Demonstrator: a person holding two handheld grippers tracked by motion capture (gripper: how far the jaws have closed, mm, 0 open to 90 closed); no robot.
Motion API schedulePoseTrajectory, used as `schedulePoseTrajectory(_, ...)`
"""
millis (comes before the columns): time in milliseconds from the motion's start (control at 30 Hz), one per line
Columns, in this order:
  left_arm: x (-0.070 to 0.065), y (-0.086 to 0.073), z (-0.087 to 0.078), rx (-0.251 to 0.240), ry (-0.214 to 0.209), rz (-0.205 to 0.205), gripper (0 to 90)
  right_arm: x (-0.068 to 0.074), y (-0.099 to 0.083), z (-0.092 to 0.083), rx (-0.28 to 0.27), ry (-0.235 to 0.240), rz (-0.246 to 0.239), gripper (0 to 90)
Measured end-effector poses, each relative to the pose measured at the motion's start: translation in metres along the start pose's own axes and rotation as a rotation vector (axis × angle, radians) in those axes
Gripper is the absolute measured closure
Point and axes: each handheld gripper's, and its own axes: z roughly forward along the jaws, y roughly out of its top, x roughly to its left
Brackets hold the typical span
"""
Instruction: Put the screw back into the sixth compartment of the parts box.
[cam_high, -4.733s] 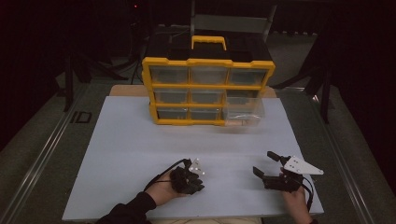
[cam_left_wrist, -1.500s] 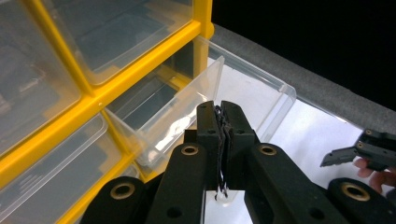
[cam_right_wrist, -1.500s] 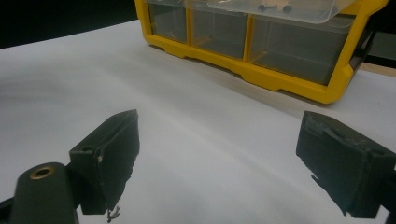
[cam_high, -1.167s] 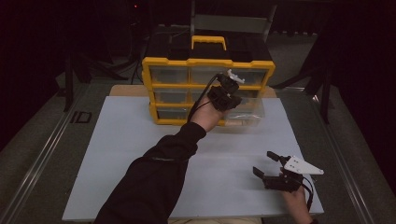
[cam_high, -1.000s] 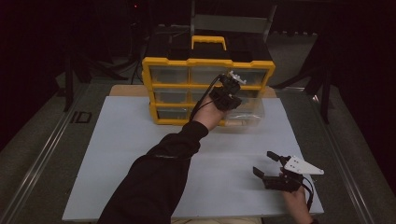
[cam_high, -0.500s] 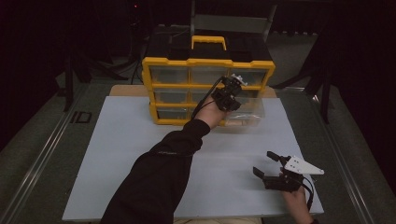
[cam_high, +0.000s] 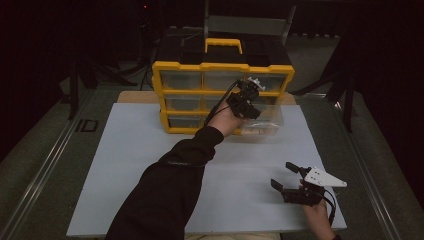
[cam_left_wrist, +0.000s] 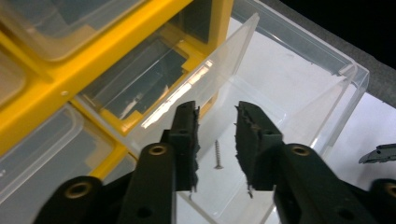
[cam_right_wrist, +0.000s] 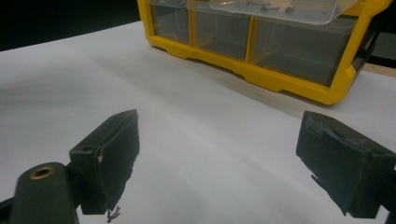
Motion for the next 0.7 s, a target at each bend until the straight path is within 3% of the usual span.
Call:
schedulePoseTrajectory(267,-0.005,-0.005,-0.021,-0.062,-0.006,-0.011,51.4,0.0,0.0,0.0,0.001,0.0,0.001,13.3)
schedulePoseTrajectory(700,-0.01,-0.026,-0.054,-0.108,-0.021,0.004,29.6,-0.001,-0.002,-0.001,0.006,0.002,0.008,13.4)
